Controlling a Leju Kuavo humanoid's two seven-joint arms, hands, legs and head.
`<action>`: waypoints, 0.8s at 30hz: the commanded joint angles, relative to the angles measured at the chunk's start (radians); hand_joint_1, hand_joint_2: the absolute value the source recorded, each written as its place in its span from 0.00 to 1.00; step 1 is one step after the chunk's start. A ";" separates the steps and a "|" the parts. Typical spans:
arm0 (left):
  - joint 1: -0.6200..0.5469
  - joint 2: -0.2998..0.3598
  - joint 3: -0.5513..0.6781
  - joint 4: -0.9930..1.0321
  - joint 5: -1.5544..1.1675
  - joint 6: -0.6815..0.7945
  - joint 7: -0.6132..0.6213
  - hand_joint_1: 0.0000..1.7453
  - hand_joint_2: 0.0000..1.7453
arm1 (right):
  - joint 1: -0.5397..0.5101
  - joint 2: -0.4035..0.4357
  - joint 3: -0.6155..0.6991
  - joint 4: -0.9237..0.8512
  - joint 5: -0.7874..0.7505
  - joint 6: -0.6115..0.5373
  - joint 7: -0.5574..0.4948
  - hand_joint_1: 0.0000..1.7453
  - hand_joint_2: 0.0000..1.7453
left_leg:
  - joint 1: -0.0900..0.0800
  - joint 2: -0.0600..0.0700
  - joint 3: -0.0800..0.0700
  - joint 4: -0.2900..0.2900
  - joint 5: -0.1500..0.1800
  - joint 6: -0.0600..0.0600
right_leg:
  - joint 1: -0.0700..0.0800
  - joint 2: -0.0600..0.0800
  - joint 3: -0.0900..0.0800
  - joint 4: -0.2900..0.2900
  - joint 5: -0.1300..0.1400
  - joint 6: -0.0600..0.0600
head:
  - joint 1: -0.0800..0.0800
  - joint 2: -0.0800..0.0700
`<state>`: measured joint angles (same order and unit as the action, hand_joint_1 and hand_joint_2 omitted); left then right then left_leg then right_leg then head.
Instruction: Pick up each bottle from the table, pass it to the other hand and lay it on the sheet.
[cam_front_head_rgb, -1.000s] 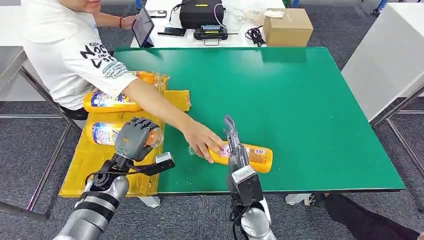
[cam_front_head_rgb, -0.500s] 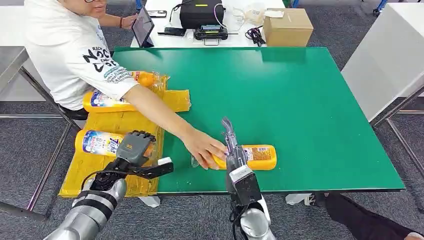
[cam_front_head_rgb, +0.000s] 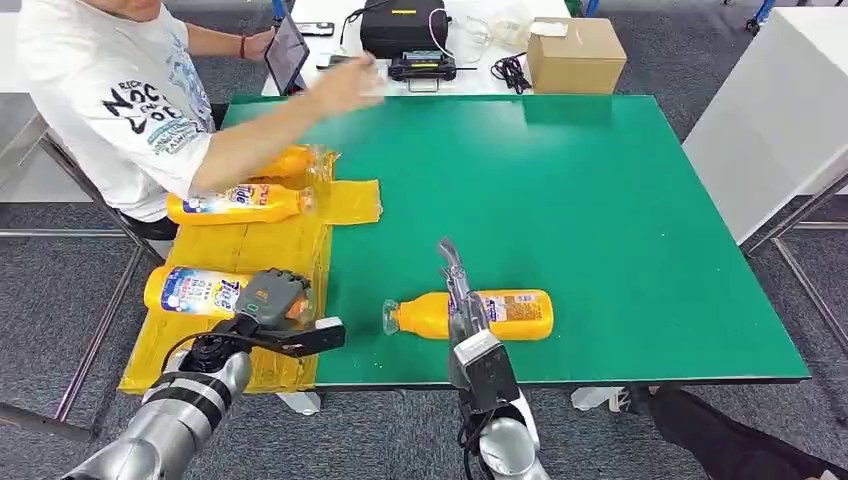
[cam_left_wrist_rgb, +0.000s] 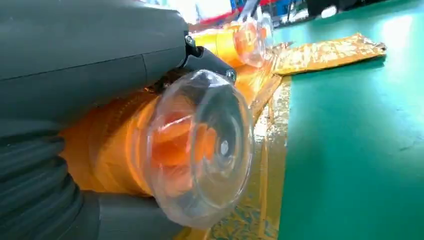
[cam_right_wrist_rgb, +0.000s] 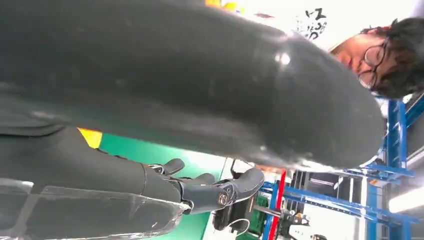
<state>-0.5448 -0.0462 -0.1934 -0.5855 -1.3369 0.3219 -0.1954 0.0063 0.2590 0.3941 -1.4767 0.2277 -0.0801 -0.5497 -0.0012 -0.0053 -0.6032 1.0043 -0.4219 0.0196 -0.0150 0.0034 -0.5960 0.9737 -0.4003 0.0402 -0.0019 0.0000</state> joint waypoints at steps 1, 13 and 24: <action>-0.044 0.000 0.113 0.126 0.169 -0.172 -0.074 0.00 1.00 | -0.019 -0.008 -0.010 0.064 0.003 0.002 0.007 0.00 0.00 | 0.001 0.002 0.005 -0.001 -0.001 -0.001 | 0.002 0.002 0.005 -0.002 -0.001 -0.002 | 0.000 0.000; -0.040 0.024 0.119 0.174 0.301 -0.306 -0.097 0.00 0.00 | -0.055 -0.005 -0.005 0.127 -0.004 0.003 0.011 0.00 0.00 | 0.000 0.004 0.009 -0.002 -0.001 -0.001 | 0.000 0.004 0.009 -0.002 0.000 -0.001 | 0.000 0.000; 0.014 0.049 0.334 0.181 0.777 -0.774 -0.217 0.00 0.00 | -0.116 -0.001 0.015 0.243 -0.031 -0.029 0.018 0.00 0.00 | 0.000 0.005 0.017 -0.004 -0.001 -0.001 | 0.000 0.005 0.016 -0.002 0.000 -0.001 | 0.000 0.000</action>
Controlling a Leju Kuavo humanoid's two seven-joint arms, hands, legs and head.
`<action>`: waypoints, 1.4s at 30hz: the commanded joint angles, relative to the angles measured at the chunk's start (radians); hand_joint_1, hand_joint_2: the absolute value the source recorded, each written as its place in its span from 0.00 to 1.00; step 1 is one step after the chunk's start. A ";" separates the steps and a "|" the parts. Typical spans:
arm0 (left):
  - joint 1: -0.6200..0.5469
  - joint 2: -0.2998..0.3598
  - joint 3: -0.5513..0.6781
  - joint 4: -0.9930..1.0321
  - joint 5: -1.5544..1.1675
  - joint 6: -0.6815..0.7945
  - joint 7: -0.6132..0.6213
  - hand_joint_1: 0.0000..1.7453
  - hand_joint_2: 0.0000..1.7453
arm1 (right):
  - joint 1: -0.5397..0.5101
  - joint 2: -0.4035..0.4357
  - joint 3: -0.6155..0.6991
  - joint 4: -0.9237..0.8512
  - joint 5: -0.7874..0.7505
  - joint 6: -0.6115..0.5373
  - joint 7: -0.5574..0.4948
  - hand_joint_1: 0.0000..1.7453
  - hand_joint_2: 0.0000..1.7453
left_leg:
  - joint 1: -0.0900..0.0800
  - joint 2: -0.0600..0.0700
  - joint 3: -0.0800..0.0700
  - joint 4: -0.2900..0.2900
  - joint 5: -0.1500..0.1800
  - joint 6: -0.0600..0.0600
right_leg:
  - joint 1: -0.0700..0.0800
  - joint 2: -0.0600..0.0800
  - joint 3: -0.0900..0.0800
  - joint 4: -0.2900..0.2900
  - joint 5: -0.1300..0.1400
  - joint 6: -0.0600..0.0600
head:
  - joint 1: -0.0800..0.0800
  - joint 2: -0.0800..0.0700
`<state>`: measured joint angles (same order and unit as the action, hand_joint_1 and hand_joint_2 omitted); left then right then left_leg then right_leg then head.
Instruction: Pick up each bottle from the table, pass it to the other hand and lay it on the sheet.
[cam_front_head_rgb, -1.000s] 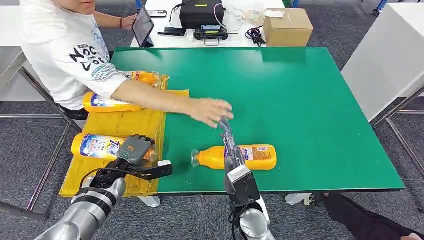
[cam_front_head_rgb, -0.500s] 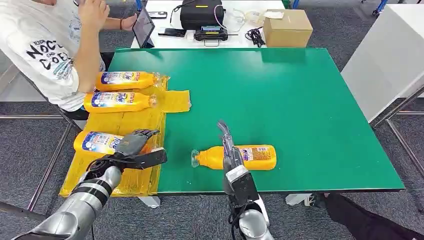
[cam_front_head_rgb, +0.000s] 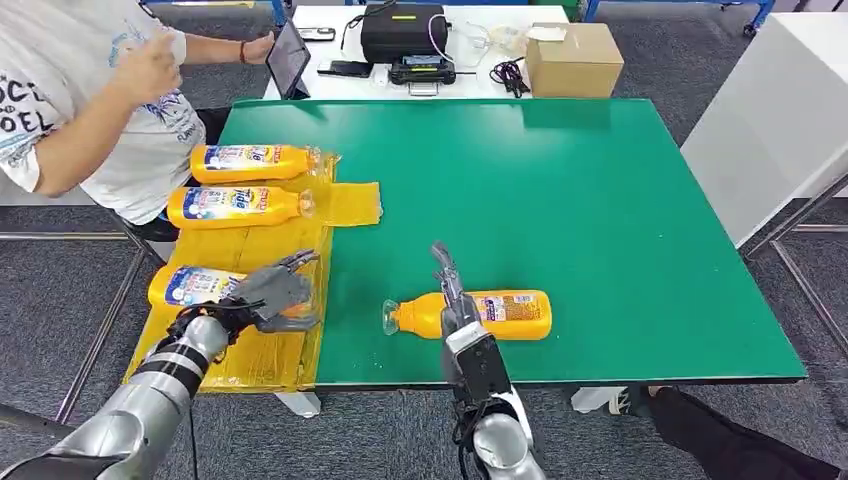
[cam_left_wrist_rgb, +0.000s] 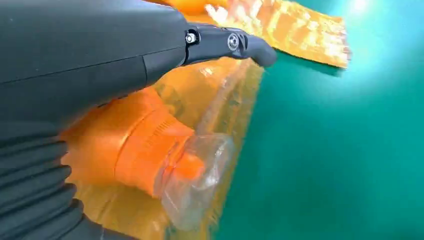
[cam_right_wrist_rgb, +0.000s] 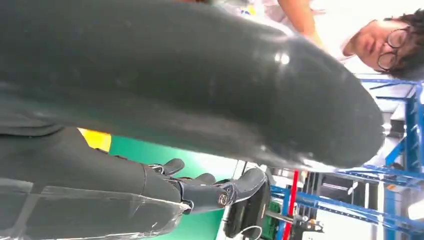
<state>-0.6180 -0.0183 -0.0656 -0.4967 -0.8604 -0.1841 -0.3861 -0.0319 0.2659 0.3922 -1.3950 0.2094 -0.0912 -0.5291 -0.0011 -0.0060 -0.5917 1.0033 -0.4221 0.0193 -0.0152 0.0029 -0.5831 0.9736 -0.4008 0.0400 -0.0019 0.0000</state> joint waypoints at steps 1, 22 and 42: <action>0.095 0.014 0.226 0.074 0.351 -0.287 -0.016 0.00 0.00 | -0.079 -0.010 0.023 0.165 -0.013 -0.019 -0.004 0.00 0.00 | 0.000 0.007 0.006 -0.004 -0.001 -0.001 | 0.000 0.007 0.004 -0.003 0.001 -0.002 | 0.000 0.000; 0.256 -0.116 0.108 -0.616 0.557 0.633 -0.312 0.00 1.00 | -0.119 -0.129 0.102 0.188 0.270 -0.099 0.122 0.00 1.00 | 0.001 0.000 -0.006 0.001 -0.001 -0.001 | 0.002 -0.003 -0.007 -0.001 0.000 -0.001 | 0.000 0.000; 0.334 -0.164 0.058 -0.573 0.520 0.614 -0.312 0.00 1.00 | -0.217 -0.329 0.042 0.184 0.461 0.022 0.308 0.00 1.00 | -0.002 -0.002 -0.010 0.001 0.000 0.001 | -0.001 -0.004 -0.010 -0.001 0.001 0.000 | 0.000 0.000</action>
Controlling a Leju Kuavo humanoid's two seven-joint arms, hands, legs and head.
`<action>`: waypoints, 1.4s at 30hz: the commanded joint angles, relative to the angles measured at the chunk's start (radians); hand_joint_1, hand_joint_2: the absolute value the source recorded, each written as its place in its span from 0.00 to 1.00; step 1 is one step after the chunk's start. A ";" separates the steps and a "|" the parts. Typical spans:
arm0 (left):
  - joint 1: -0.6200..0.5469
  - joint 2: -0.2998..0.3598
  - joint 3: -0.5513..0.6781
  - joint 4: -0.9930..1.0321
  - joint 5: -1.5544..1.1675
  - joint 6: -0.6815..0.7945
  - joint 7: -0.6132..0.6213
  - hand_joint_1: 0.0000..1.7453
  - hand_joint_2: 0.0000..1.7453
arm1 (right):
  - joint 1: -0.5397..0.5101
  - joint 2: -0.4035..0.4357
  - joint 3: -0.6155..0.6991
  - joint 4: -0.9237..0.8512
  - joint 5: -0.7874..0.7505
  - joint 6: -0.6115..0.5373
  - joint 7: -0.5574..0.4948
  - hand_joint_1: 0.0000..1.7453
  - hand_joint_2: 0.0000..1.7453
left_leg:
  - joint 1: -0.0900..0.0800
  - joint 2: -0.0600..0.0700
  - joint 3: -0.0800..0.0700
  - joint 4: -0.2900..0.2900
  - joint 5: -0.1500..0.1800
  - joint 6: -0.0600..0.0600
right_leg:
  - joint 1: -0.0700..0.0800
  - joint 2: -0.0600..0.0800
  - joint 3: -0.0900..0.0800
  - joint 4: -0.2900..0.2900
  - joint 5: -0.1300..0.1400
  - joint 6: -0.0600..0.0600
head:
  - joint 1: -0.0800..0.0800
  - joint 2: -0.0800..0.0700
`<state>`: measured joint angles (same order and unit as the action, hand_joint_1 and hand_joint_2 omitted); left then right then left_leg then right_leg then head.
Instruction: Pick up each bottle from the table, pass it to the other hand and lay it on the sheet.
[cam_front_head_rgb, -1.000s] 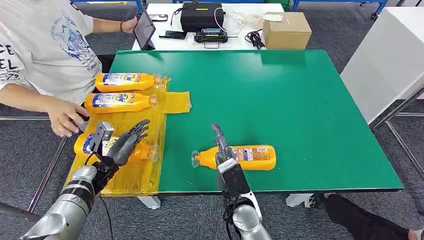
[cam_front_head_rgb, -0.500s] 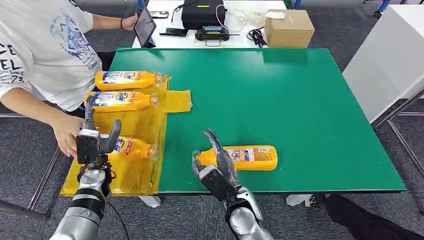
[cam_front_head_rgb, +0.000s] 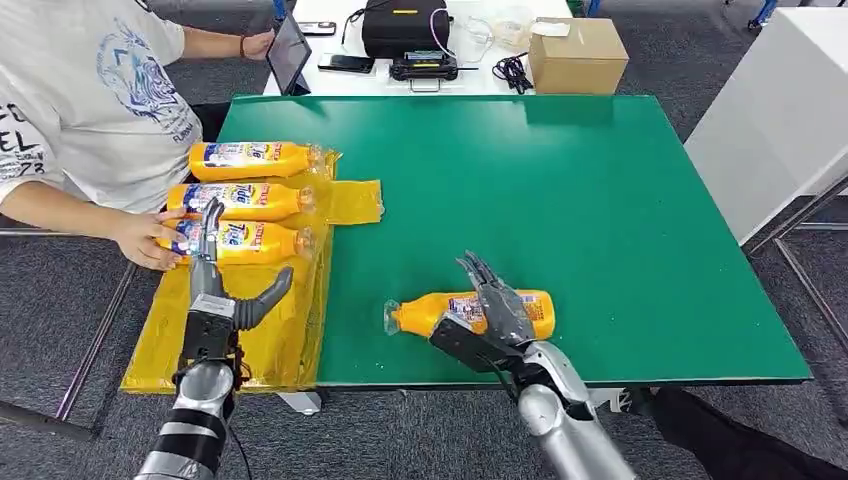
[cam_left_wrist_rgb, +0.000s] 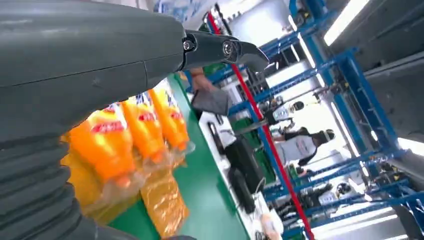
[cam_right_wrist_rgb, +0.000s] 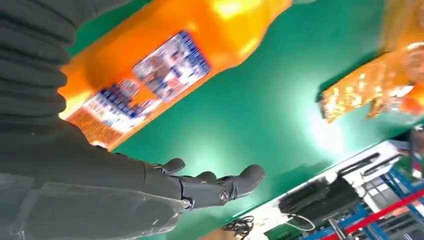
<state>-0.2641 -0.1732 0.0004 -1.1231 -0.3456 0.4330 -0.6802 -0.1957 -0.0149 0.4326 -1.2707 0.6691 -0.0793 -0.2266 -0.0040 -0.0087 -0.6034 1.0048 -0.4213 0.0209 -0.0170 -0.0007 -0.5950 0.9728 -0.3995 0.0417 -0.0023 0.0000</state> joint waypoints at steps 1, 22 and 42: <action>-0.020 -0.009 -0.008 0.054 0.005 -0.003 -0.018 0.00 1.00 | -0.054 -0.048 0.002 0.060 0.001 0.010 0.006 0.00 1.00 | 0.001 0.001 0.003 0.000 -0.001 -0.001 | 0.001 0.000 0.003 -0.001 -0.001 -0.002 | 0.000 0.000; -0.090 -0.051 -0.032 0.250 0.053 -0.085 -0.018 0.00 1.00 | -0.185 -0.174 0.109 0.336 -0.086 0.215 0.067 0.00 1.00 | 0.001 -0.002 0.004 0.000 0.000 0.000 | 0.001 -0.002 0.005 -0.002 0.000 0.000 | 0.000 0.000; -0.145 -0.065 -0.045 0.346 0.079 -0.129 -0.018 0.00 1.00 | -0.359 -0.334 0.335 0.349 -0.143 0.419 0.148 0.00 1.00 | -0.001 0.000 0.001 0.001 0.002 0.002 | -0.002 0.000 0.002 0.000 0.002 0.003 | 0.000 0.000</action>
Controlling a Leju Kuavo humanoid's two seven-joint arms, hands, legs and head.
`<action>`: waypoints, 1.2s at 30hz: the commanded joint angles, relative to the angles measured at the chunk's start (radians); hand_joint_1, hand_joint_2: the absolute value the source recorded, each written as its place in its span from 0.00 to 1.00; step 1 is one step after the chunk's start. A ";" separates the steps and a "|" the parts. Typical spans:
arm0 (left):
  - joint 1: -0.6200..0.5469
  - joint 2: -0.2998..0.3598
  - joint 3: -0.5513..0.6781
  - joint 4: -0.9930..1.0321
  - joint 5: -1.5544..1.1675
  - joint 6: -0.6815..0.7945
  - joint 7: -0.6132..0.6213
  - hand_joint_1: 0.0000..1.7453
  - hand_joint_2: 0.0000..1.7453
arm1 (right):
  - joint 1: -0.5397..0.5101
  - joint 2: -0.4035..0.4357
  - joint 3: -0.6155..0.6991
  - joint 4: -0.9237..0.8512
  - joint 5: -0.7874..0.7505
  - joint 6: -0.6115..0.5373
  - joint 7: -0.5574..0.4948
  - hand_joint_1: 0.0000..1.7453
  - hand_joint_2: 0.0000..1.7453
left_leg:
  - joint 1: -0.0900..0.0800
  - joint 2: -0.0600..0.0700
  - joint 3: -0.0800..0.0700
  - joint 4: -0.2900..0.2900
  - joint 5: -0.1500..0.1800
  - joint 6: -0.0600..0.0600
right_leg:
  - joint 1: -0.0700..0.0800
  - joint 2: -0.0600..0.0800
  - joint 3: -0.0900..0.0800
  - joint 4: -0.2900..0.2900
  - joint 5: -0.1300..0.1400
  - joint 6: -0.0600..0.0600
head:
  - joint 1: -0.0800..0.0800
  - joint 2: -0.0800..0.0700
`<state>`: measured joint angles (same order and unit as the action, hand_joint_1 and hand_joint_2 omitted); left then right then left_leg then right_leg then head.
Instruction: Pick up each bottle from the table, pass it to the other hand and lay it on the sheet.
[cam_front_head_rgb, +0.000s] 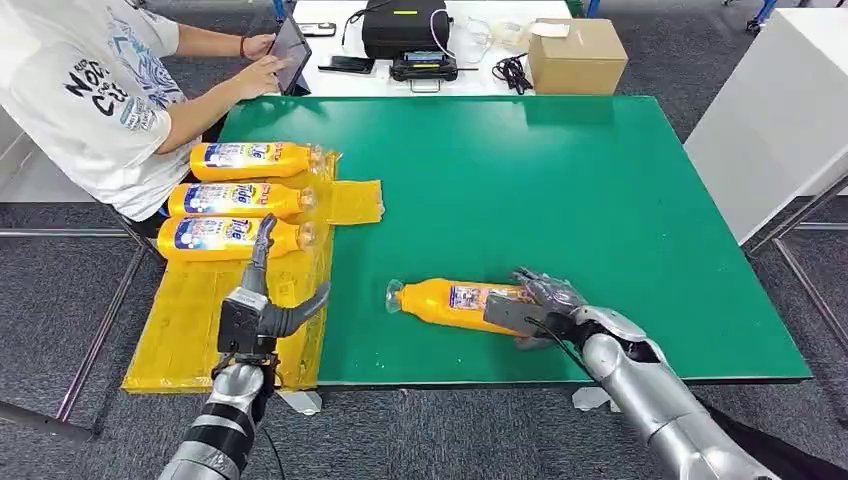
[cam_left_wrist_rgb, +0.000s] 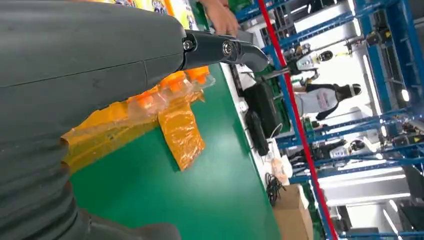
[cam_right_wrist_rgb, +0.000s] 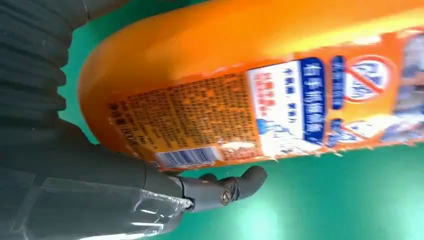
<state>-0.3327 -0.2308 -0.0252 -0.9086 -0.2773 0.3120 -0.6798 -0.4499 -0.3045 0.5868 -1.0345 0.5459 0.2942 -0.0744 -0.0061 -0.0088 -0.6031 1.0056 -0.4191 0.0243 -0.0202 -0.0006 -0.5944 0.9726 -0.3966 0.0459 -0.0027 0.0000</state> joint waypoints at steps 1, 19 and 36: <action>-0.077 -0.008 -0.020 0.132 0.010 -0.008 -0.018 0.00 1.00 | -0.103 -0.039 0.185 0.112 -0.019 0.045 -0.003 0.00 1.00 | 0.001 0.000 0.001 0.001 -0.001 -0.002 | 0.002 0.000 0.002 0.000 -0.001 -0.002 | 0.000 0.000; -0.087 -0.011 -0.026 0.166 0.007 -0.013 -0.018 0.00 1.00 | -0.055 0.102 0.210 0.224 0.001 -0.110 -0.007 0.86 1.00 | 0.003 0.001 0.004 -0.001 -0.001 -0.002 | 0.003 0.000 0.004 -0.002 0.000 -0.003 | 0.000 0.000; -0.079 -0.016 -0.029 0.152 0.016 -0.038 -0.010 0.00 1.00 | -0.025 0.122 0.173 0.217 -0.001 -0.144 -0.028 1.00 1.00 | 0.003 0.004 0.007 -0.001 -0.001 -0.003 | 0.004 0.000 0.006 -0.002 0.000 -0.003 | 0.000 0.000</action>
<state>-0.3843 -0.2529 -0.0484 -0.8122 -0.2716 0.2918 -0.6798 -0.5200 -0.2201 0.7511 -0.8915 0.5470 0.1724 -0.0839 -0.0055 -0.0038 -0.5982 1.0053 -0.4193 0.0239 -0.0193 0.0019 -0.5920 0.9726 -0.3962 0.0455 -0.0023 0.0000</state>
